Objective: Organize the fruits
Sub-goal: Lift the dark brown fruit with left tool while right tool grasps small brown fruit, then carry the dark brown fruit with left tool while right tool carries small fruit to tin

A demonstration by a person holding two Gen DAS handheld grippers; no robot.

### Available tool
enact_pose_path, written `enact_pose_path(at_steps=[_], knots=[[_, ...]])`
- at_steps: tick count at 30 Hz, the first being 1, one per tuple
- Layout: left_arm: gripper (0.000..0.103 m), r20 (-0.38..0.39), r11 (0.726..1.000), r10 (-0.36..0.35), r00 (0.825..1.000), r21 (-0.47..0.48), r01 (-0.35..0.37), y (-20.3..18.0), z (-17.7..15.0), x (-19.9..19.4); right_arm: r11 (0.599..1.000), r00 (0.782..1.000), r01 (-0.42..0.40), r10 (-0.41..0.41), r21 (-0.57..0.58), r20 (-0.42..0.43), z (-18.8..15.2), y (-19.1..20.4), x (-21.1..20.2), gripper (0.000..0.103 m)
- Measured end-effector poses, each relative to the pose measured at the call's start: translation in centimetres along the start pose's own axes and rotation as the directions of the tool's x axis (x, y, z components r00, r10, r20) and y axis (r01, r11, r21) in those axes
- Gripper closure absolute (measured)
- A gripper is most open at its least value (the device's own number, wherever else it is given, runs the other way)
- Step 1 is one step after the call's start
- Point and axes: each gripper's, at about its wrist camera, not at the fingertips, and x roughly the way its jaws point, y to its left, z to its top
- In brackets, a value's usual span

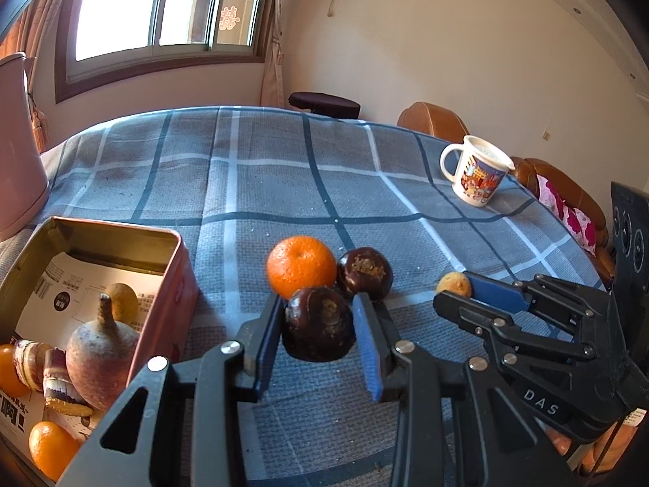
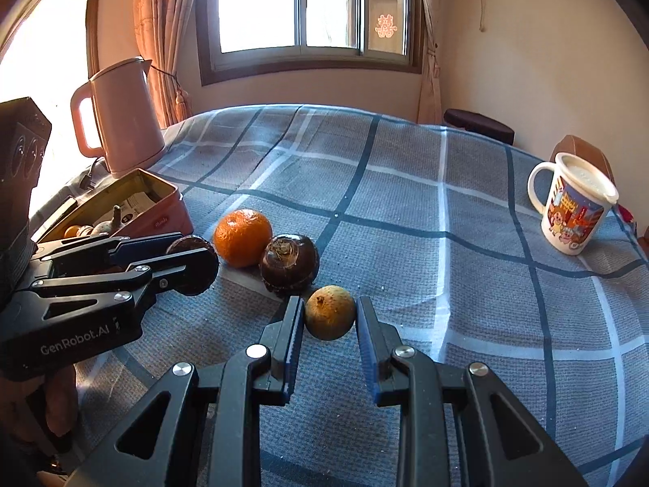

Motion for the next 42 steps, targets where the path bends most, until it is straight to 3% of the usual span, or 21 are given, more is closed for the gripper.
enact_pose_path(at_steps=[19, 42], knots=[[0.066, 0.109, 0.998, 0.032, 0.994, 0.059, -0.038, -1.2, -0.2, -2.0, 0.999, 0.991, 0.029, -0.026, -0.023, 0.131, -0.1, 0.6, -2.2, 0.075], [0.065, 0.220, 0.988, 0.074, 0.973, 0.115, -0.101, -2.6, -0.7, -4.0, 0.999, 0.965, 0.045, -0.037, -0.026, 0.259, -0.7, 0.9, -4.5, 0.075]])
